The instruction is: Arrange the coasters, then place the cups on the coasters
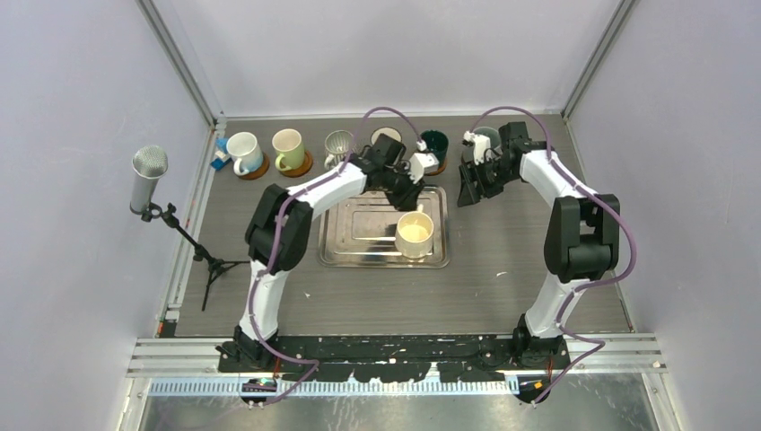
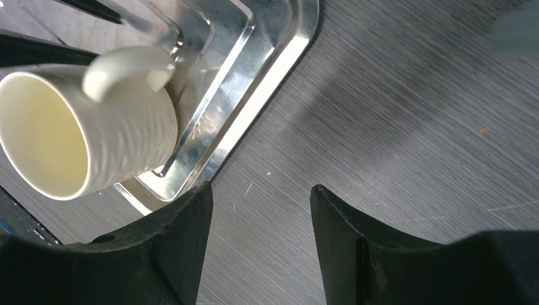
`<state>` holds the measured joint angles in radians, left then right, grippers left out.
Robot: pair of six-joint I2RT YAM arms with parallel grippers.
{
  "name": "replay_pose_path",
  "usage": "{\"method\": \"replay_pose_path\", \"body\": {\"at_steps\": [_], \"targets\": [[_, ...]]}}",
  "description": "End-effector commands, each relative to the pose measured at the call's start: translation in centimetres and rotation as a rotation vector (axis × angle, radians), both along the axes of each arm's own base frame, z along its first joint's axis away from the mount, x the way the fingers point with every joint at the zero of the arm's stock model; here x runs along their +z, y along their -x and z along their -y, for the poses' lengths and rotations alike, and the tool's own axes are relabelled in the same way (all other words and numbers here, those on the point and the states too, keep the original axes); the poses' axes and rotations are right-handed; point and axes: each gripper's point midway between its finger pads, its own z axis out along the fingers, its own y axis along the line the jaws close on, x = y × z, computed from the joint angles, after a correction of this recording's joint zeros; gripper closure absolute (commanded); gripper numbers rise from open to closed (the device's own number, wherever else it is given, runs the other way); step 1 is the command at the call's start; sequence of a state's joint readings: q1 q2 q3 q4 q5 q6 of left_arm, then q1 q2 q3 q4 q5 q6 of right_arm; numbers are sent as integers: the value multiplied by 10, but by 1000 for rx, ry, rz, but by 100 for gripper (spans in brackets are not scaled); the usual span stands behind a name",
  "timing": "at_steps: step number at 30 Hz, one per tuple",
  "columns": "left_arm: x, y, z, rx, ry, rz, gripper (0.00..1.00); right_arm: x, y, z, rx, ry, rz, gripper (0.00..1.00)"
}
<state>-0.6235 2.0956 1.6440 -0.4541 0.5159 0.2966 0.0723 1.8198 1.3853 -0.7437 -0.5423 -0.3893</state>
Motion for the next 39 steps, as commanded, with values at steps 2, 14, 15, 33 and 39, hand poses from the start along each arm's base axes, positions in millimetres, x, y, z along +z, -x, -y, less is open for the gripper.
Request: {"method": "replay_pose_path", "body": {"at_steps": [2,14,15,33,39], "targets": [[7,5,54,-95,52,37,67,23,6,9,19,13,67,36],[73,-23,-4,115,165,17,34,42,19,-1,462,22,187,30],[75,-22,-12,129,161,11,32,43,26,-4,550,12,189,30],[72,-8,-107,368,110,-76,19,16,37,-68,1178,68,357,30],[74,-4,-113,374,107,-72,18,-2,47,-72,1375,106,378,32]]}}
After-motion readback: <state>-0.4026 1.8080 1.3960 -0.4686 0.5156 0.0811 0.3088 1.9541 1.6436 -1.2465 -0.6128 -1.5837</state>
